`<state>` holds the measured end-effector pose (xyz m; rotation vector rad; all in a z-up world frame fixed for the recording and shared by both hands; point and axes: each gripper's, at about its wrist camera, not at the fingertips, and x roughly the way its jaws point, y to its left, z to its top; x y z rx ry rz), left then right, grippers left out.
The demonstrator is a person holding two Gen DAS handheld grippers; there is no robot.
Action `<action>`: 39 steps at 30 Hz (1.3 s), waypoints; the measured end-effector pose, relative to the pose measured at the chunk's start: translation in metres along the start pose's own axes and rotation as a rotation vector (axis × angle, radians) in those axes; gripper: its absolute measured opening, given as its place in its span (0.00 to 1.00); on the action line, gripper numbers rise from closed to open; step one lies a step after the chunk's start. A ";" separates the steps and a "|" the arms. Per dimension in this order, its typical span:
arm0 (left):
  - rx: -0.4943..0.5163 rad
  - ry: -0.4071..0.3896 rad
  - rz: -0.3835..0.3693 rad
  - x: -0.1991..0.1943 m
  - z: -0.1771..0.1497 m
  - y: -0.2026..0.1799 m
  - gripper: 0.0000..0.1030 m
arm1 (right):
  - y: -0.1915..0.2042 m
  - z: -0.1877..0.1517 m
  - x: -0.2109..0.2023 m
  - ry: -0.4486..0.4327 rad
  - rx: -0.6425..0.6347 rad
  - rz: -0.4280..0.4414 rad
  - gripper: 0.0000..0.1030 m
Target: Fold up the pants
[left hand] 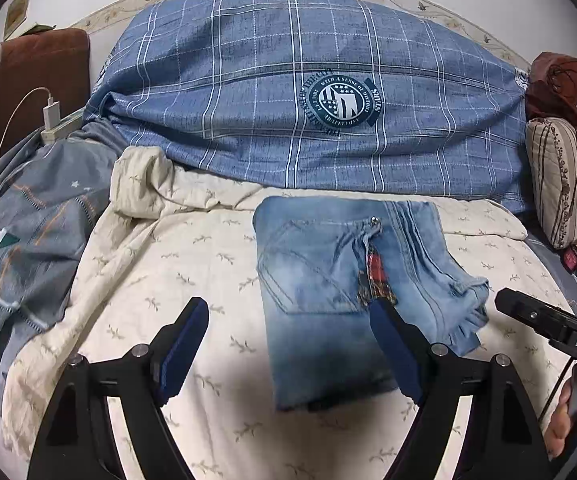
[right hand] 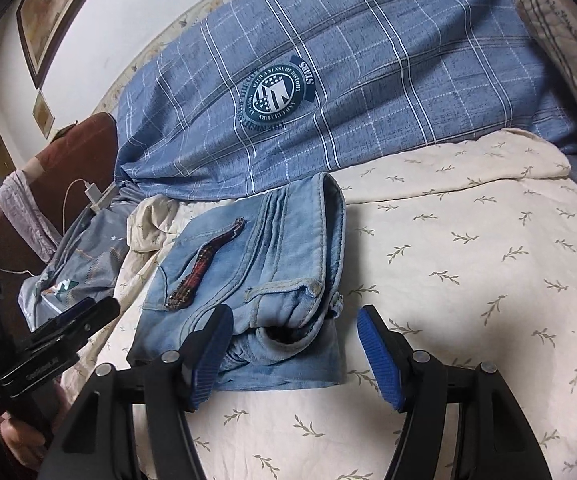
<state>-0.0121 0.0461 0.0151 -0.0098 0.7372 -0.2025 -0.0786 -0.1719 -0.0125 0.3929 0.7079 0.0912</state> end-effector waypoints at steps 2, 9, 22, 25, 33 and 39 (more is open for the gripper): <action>-0.006 0.006 0.002 -0.002 -0.003 -0.002 0.84 | 0.005 -0.003 -0.001 -0.001 -0.017 -0.011 0.66; 0.021 0.009 0.055 -0.011 -0.010 -0.010 0.85 | 0.029 -0.017 -0.013 -0.043 -0.095 -0.035 0.66; 0.016 0.025 0.140 -0.029 -0.020 -0.007 0.89 | 0.057 -0.042 -0.050 -0.150 -0.142 -0.053 0.66; 0.027 0.020 0.163 -0.034 -0.021 -0.010 0.90 | 0.063 -0.046 -0.057 -0.177 -0.155 -0.051 0.67; 0.040 0.006 0.180 -0.043 -0.018 -0.016 0.90 | 0.067 -0.049 -0.060 -0.186 -0.192 -0.053 0.67; 0.057 0.010 0.180 -0.041 -0.018 -0.023 0.90 | 0.060 -0.046 -0.064 -0.190 -0.176 -0.052 0.67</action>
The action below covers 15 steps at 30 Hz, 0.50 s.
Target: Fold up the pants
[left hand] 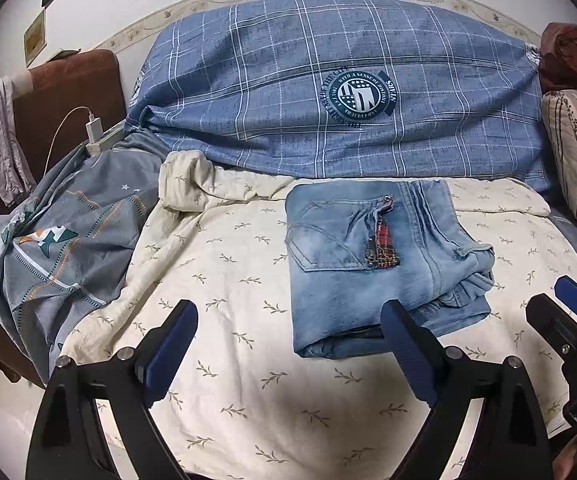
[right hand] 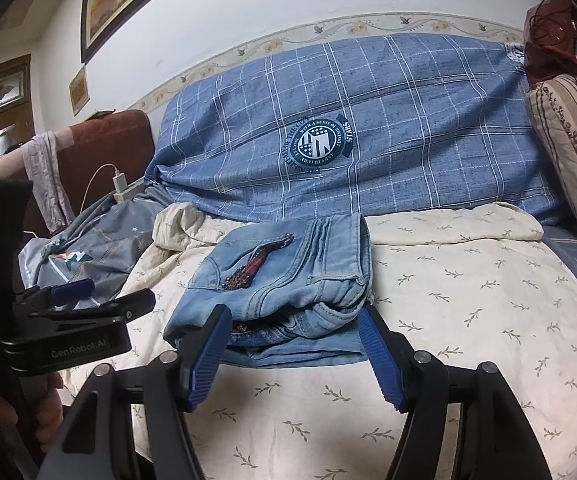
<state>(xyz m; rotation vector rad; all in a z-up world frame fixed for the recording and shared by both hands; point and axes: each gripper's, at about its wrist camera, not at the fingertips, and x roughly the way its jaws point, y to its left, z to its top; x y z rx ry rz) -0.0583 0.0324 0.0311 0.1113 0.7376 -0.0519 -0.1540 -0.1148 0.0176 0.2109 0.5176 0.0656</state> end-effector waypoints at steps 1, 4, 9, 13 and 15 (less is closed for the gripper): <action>0.003 0.000 -0.001 0.000 0.000 -0.001 0.90 | 0.000 0.000 0.000 0.000 0.001 -0.001 0.67; 0.008 -0.001 -0.003 -0.001 -0.001 -0.002 0.90 | 0.000 0.000 0.000 0.001 0.002 -0.001 0.67; 0.009 -0.003 -0.004 -0.003 -0.001 -0.002 0.90 | 0.003 -0.001 0.001 0.008 -0.009 -0.002 0.67; 0.004 -0.003 -0.006 -0.003 -0.001 -0.001 0.90 | 0.004 -0.002 0.002 0.009 -0.013 -0.004 0.67; 0.005 -0.001 -0.006 -0.002 -0.001 -0.001 0.90 | 0.003 -0.001 0.002 0.011 -0.010 -0.004 0.67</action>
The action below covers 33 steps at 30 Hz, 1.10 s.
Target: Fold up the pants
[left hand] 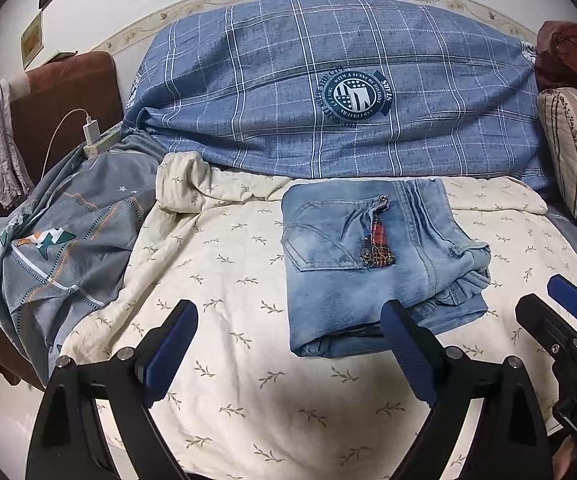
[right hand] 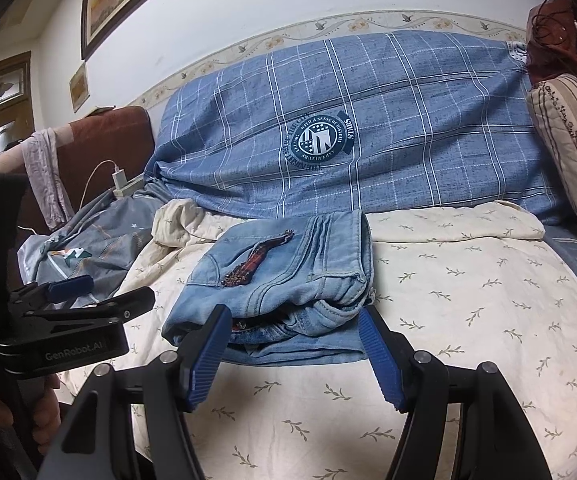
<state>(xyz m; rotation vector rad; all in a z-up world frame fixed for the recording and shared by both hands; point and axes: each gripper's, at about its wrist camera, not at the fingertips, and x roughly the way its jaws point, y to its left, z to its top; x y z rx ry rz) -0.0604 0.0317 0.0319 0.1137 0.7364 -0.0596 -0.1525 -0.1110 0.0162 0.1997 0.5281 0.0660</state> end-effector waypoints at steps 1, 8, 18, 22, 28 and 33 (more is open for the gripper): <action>0.000 0.001 0.000 0.000 0.000 0.000 0.90 | 0.000 0.000 0.000 0.000 0.002 0.000 0.67; -0.002 0.006 -0.001 0.003 -0.001 0.001 0.90 | 0.000 -0.001 0.001 0.005 0.006 -0.003 0.67; -0.013 0.004 0.004 0.004 -0.001 0.004 0.90 | -0.001 0.000 0.003 0.008 0.007 -0.004 0.67; -0.017 0.009 0.003 0.006 -0.001 0.005 0.90 | -0.001 0.000 0.004 0.009 0.009 -0.003 0.67; -0.028 0.021 0.012 0.011 -0.001 0.006 0.90 | -0.004 0.001 0.006 0.010 0.026 0.003 0.67; -0.012 0.015 0.029 0.012 -0.001 0.005 0.90 | -0.004 0.002 0.008 0.010 0.030 0.010 0.67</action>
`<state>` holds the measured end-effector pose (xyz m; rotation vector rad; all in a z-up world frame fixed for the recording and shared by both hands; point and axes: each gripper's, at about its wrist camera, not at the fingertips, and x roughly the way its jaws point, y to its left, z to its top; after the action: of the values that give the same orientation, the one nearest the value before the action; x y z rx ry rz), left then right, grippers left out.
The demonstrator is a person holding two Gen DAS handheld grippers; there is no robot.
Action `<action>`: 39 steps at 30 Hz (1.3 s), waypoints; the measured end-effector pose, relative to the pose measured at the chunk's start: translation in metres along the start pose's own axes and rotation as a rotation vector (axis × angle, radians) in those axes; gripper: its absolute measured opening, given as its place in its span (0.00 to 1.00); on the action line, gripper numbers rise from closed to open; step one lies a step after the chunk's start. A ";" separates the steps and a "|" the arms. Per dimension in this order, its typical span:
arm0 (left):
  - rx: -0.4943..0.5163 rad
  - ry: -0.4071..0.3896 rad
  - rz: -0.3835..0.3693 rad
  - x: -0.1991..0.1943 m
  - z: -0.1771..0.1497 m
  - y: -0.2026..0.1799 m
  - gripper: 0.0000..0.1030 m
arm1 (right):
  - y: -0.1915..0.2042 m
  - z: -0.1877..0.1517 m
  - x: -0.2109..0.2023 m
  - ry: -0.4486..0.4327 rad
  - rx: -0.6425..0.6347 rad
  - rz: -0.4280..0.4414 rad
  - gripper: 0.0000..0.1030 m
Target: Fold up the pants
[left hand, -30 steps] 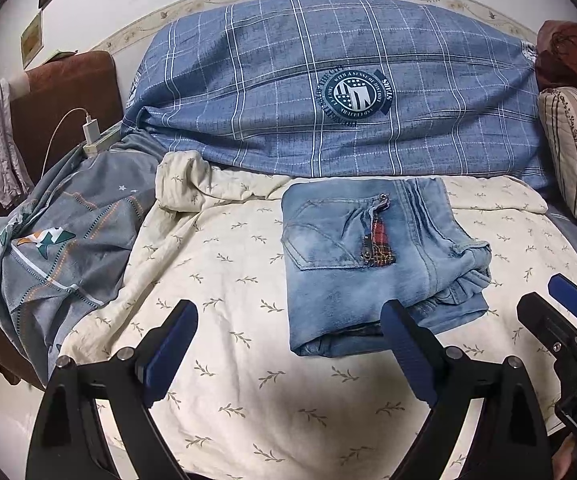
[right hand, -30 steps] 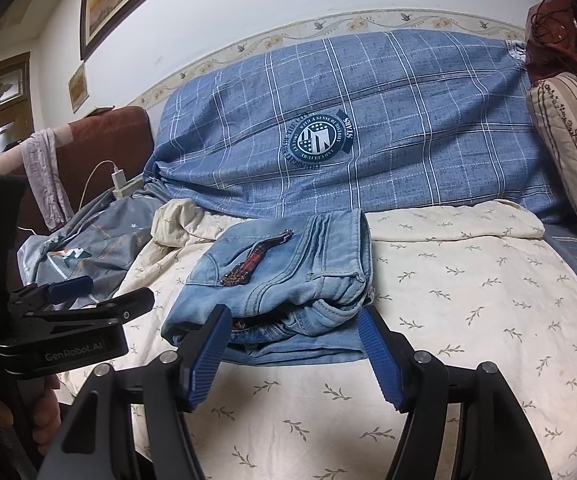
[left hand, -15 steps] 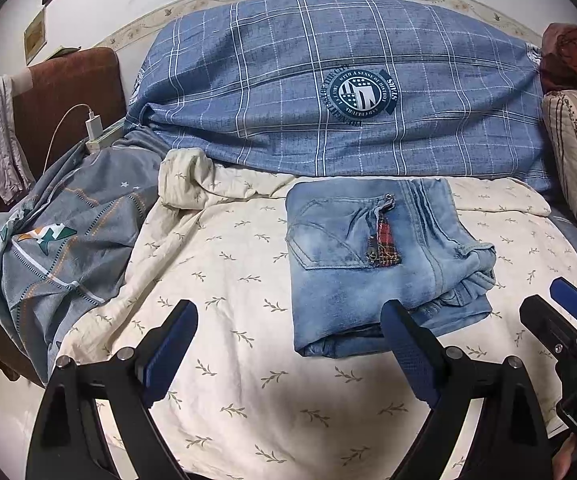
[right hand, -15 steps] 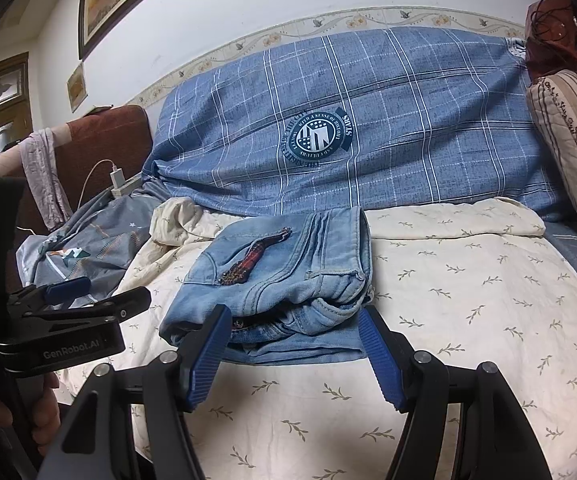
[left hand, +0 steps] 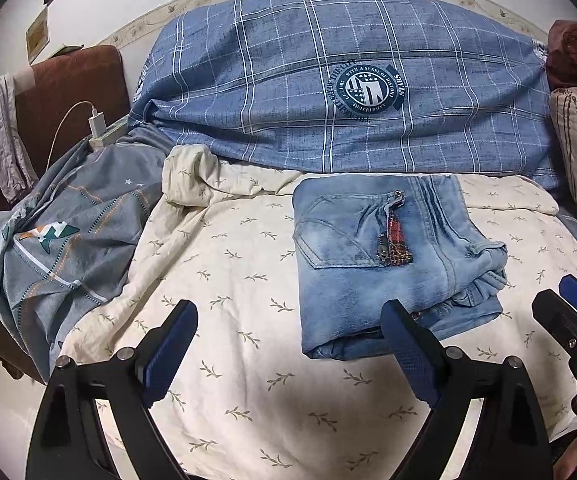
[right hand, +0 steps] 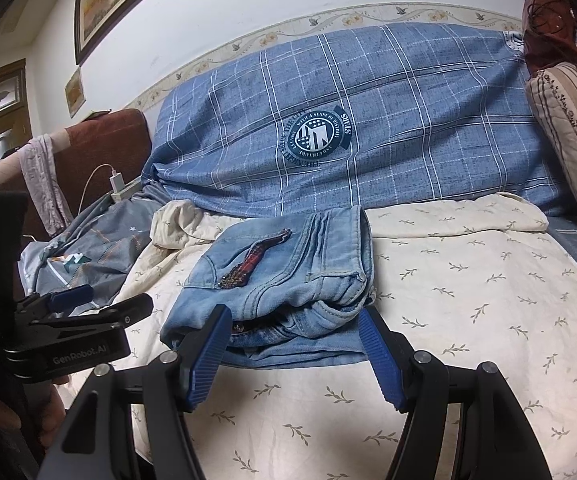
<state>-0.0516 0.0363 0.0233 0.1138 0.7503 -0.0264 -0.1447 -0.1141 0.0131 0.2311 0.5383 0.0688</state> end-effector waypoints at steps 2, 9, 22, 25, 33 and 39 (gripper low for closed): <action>0.000 0.000 0.001 0.000 0.000 0.000 0.90 | 0.001 0.000 0.001 0.000 -0.003 0.002 0.67; -0.011 -0.009 0.008 -0.003 0.001 0.002 0.90 | 0.001 0.001 0.000 -0.005 -0.007 0.005 0.67; -0.039 -0.025 0.005 -0.010 0.008 0.009 0.90 | -0.003 0.002 -0.003 -0.016 0.009 0.006 0.67; -0.028 -0.039 0.021 -0.012 0.008 0.007 0.90 | -0.002 0.002 -0.003 -0.015 0.008 0.008 0.67; -0.026 -0.061 0.017 -0.011 0.006 0.008 0.91 | 0.000 0.002 0.000 -0.005 -0.003 0.014 0.67; -0.055 -0.066 -0.046 -0.010 0.004 0.011 1.00 | 0.002 0.002 0.002 0.001 -0.007 0.019 0.67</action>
<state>-0.0551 0.0469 0.0342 0.0427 0.6867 -0.0528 -0.1419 -0.1122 0.0138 0.2294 0.5363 0.0896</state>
